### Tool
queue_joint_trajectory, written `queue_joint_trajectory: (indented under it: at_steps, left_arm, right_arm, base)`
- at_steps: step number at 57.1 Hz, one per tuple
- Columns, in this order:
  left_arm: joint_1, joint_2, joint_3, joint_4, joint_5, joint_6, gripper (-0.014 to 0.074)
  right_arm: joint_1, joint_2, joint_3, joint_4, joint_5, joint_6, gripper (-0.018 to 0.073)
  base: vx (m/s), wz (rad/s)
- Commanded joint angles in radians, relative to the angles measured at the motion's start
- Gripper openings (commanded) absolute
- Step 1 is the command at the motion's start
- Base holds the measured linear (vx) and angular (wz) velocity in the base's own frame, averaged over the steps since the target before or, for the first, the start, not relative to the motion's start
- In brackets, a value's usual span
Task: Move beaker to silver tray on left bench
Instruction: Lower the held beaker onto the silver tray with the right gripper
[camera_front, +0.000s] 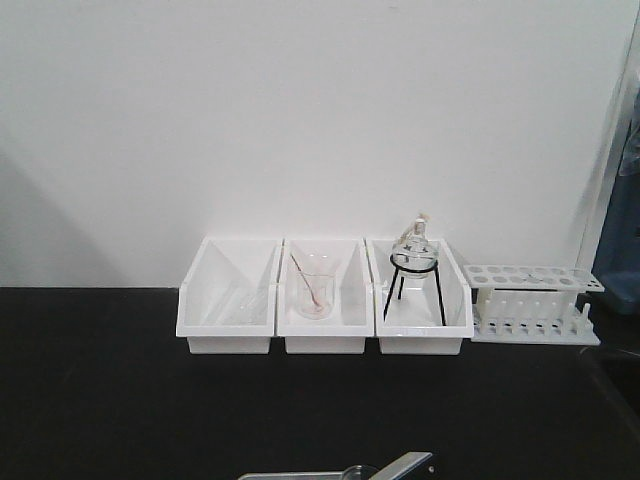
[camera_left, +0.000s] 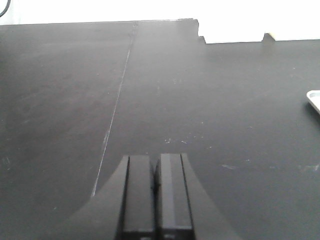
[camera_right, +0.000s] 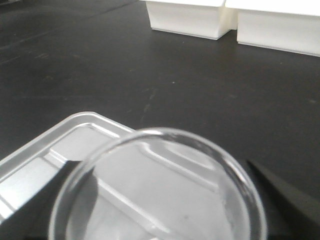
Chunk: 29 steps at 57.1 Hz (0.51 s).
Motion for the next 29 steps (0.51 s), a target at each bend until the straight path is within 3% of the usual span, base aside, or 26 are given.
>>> queue_joint_trajectory:
  at_steps: [1, 29]
  left_arm:
    - [-0.006, -0.016, 0.028, -0.002, -0.078, -0.004, 0.0001]
    - [-0.006, -0.016, 0.028, -0.002, -0.078, -0.004, 0.0001]
  right_arm:
    - [-0.003, -0.047, -0.019, 0.025, -0.084, -0.015, 0.0672]
    - [-0.003, -0.161, -0.019, 0.007, -0.143, -0.018, 0.0664]
  base:
    - [0.0, 0.0]
    - [0.0, 0.0]
